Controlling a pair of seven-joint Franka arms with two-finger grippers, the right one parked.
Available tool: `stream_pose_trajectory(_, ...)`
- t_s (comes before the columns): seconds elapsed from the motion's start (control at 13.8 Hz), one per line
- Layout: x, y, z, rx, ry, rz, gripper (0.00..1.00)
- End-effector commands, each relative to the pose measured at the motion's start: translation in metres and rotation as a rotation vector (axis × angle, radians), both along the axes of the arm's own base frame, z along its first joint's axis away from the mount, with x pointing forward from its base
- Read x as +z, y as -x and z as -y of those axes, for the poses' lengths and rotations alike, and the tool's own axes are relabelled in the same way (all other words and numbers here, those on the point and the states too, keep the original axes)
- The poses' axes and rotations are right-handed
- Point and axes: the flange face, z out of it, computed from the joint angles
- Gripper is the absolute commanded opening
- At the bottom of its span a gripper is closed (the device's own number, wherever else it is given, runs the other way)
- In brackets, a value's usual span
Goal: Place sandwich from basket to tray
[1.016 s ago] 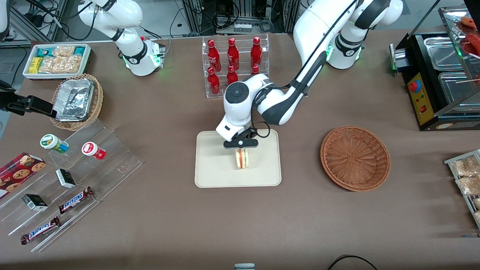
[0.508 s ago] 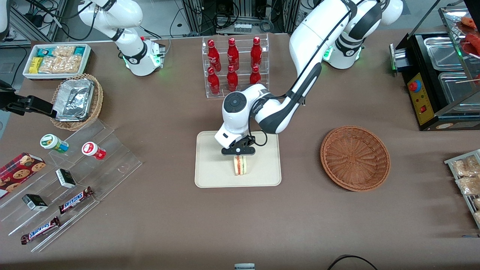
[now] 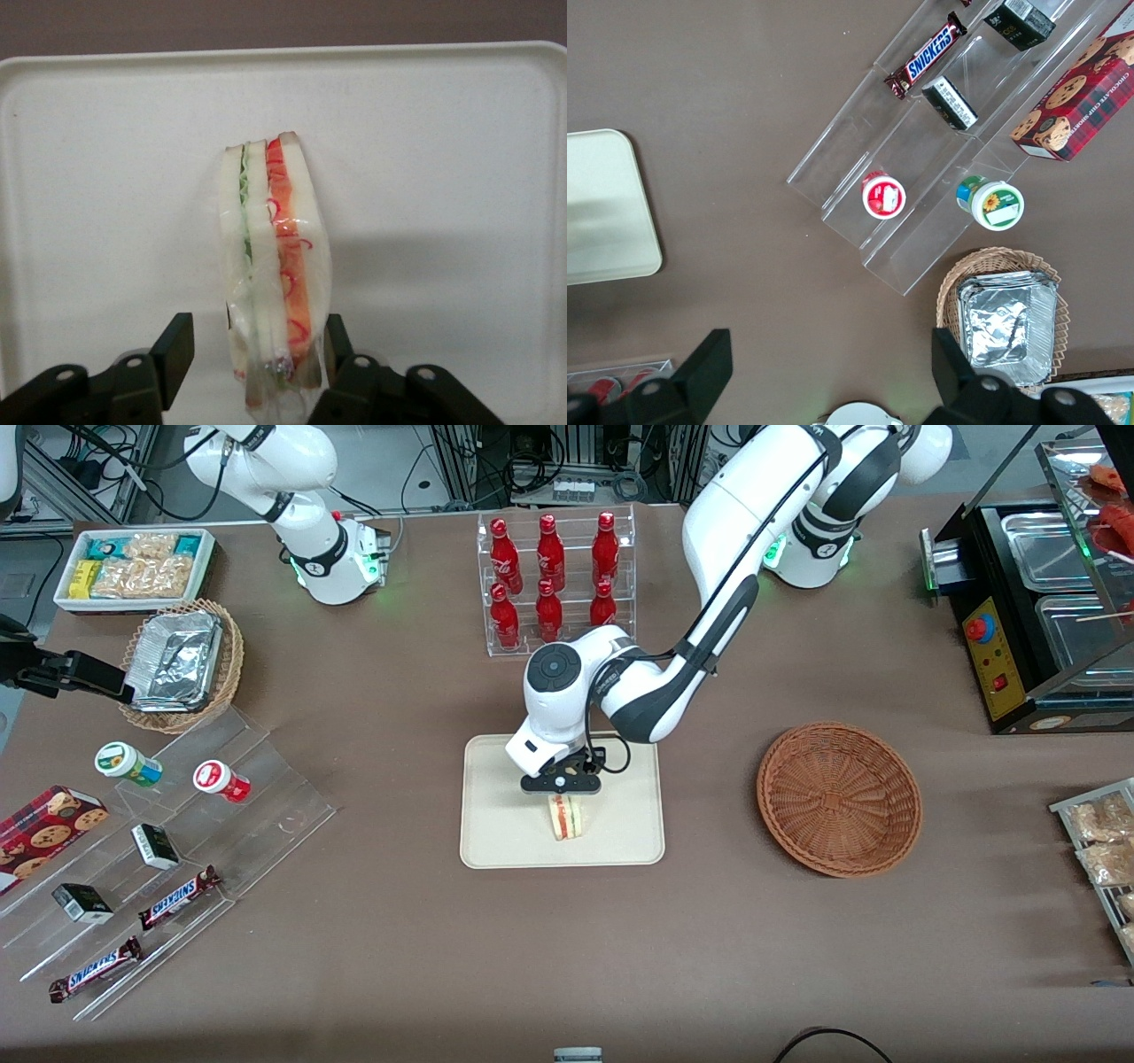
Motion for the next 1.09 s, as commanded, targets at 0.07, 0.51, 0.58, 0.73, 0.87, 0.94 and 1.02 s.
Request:
stream_pose_trajectory(0.07, 0.087, -0.014, -0.028, 0.076, -0.002, -0.027, 0.99)
stream_pose_trajectory(0.51, 0.244, -0.047, -0.169, 0.161, -0.015, -0.134, 0.99)
stream_pose_trajectory(0.58, 0.261, -0.054, -0.2, 0.158, -0.027, -0.145, 0.99)
stream_pose_trajectory(0.73, 0.299, -0.057, -0.259, 0.127, -0.04, -0.165, 0.99)
stream_pose_trajectory(0.87, 0.324, -0.056, -0.311, 0.106, -0.055, -0.195, 0.99)
stream_pose_trajectory(0.94, 0.336, -0.054, -0.336, 0.076, -0.064, -0.204, 0.99)
stream_pose_trajectory(1.02, 0.344, -0.056, -0.368, 0.05, -0.063, -0.216, 0.99)
